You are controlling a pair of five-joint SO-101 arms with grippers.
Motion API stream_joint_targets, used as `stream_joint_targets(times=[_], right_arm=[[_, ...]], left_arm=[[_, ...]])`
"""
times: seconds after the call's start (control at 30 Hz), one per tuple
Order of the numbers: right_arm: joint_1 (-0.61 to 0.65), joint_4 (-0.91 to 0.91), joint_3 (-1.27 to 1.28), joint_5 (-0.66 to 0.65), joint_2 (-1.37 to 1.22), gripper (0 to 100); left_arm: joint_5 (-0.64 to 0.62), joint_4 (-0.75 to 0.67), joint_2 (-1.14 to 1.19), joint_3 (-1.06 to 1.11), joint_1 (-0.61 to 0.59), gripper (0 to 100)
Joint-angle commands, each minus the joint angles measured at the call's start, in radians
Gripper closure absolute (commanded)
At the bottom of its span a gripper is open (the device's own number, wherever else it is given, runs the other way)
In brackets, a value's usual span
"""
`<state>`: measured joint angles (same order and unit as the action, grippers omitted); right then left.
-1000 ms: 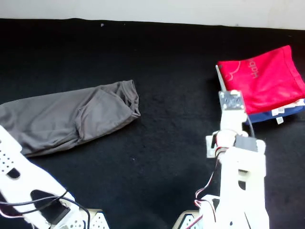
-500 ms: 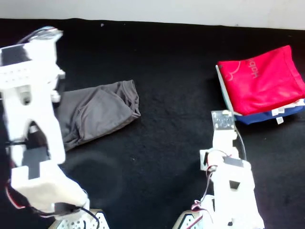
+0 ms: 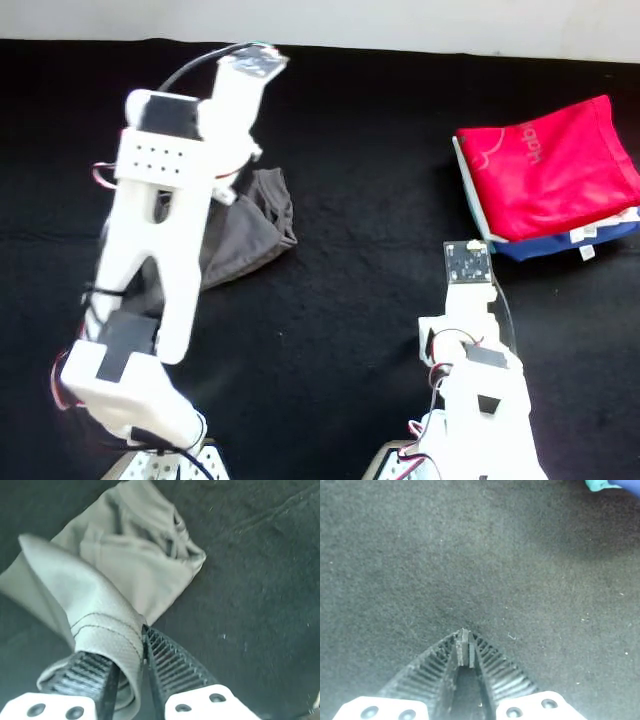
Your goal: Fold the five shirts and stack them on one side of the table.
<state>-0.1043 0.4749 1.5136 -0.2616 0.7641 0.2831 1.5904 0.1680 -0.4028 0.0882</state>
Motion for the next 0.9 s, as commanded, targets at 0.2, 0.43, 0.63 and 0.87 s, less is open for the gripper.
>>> stream_joint_targets(times=[0.2, 0.43, 0.63, 0.87], right_arm=[[-0.001, -0.013, 0.012, -0.008, 0.001, 99.1], [-0.001, -0.013, 0.008, -0.008, -0.001, 99.1], [-0.001, -0.015, 0.005, -0.006, -0.005, 99.1], [-0.001, -0.015, 0.005, -0.006, -0.005, 99.1]], left_arm=[[-0.006, -0.127, 0.193, -0.012, 0.065, 99], [-0.006, -0.253, 0.259, -0.012, 0.074, 99], [-0.006, -0.264, 0.288, -0.013, 0.131, 99], [-0.008, -0.262, 0.3, -0.131, 0.15, 90]])
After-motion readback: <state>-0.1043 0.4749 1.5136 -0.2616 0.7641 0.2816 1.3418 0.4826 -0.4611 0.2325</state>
